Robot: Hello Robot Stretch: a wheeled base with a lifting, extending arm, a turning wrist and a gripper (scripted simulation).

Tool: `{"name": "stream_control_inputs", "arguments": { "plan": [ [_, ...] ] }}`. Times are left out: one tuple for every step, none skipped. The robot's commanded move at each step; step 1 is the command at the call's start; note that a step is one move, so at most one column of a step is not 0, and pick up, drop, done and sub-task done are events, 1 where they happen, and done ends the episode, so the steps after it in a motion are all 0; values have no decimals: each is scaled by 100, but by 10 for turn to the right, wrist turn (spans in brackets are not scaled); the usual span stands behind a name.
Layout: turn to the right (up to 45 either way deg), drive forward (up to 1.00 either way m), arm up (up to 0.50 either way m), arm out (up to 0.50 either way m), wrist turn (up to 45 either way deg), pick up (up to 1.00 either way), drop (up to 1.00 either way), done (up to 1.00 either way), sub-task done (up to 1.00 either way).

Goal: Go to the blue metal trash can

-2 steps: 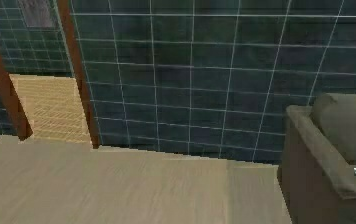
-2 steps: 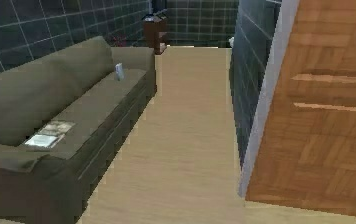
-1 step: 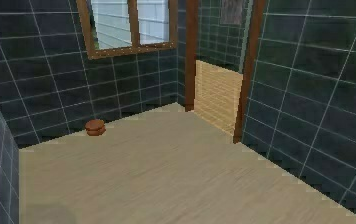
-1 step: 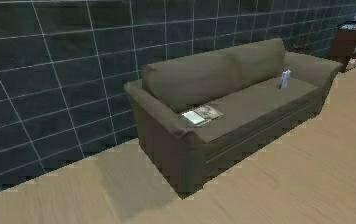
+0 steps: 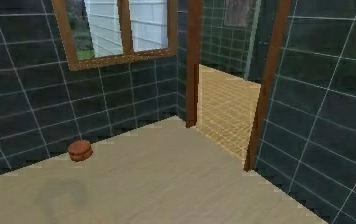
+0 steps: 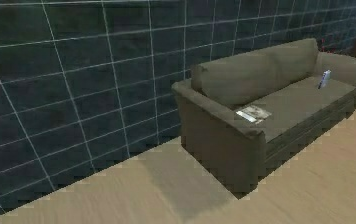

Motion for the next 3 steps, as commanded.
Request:
{"name": "stream_control_inputs", "arguments": {
  "plan": [
    [30, 0, 0, 0, 0, 0, 0, 0, 0],
    [0, 100, 0, 0, 0, 0, 0, 0, 0],
    [60, 0, 0, 0, 0, 0, 0, 0, 0]
  ]
}}
